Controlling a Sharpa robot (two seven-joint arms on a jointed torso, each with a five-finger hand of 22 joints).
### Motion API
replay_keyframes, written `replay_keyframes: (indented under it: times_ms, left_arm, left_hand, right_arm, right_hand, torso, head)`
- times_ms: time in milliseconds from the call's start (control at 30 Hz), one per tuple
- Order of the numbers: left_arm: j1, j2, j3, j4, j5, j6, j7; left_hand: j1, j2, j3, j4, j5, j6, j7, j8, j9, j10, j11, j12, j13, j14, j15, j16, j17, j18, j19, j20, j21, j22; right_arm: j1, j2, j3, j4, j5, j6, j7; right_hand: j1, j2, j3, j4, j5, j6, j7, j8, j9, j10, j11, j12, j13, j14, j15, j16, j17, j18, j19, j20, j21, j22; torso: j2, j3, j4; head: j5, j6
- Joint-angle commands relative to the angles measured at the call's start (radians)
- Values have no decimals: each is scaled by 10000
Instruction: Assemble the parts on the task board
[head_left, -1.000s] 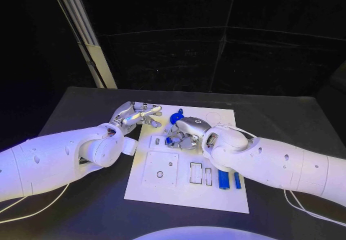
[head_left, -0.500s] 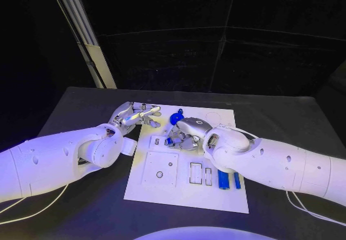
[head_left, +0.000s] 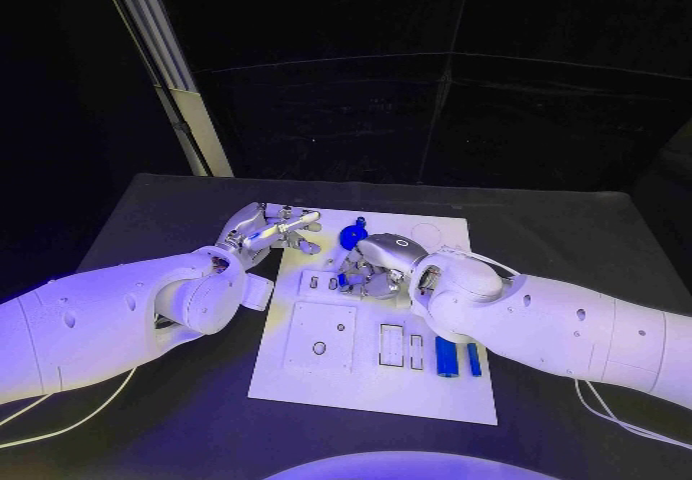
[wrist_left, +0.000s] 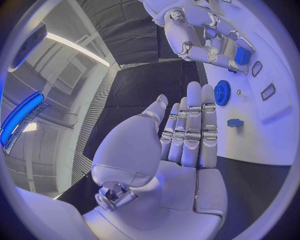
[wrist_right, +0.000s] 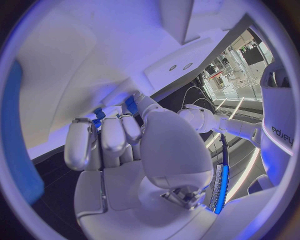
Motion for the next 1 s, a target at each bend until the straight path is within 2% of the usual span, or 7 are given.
replay_keyframes:
  times_ms: [33, 467, 1000]
  left_arm:
    - [13, 2, 6, 16, -53, 10, -131]
    - [13, -4, 6, 13, -53, -4, -137]
    - [13, -6, 6, 12, -53, -18, -143]
  left_hand:
    - [-104, -1, 59, 14, -18, 70, 16, -56, -17, 19, 53, -61, -11, -96, 7, 10, 12, 116, 20, 0, 47, 15]
    - [-101, -4, 74, 5, -17, 66, 19, -66, -16, 11, 57, -81, -12, -117, 10, 38, 42, 116, 12, 2, 59, 22]
    - [-101, -4, 74, 5, -17, 66, 19, -66, -16, 11, 57, -81, -12, -117, 10, 38, 42, 116, 12, 2, 59, 22]
  right_arm:
    - [-81, -76, -87, -127, -48, 699, -427]
    - [-81, -118, -86, -102, -182, 956, -578]
    - [-81, -190, -86, -94, -362, 1254, -796]
  right_hand:
    - [-37, 55, 36, 5, 36, 308, -117, 143, 19, -64, -13, -34, -9, 82, -28, -45, -16, -60, 14, 13, 39, -9]
    - [-36, 54, 46, -3, 29, 310, -123, 144, 19, -79, -17, -56, -26, 75, -29, -66, -53, -57, 6, 12, 33, -23]
    - [-27, 59, 70, -21, 21, 321, -133, 151, 19, -94, -24, -74, -38, 69, -33, -79, -73, -56, 1, 11, 29, -30]
  torso:
    - [-9, 17, -14]
    - [-26, 45, -6]
    - [-30, 63, -1]
  head:
    - [12, -13]
    - [-11, -45]
    - [-44, -63]
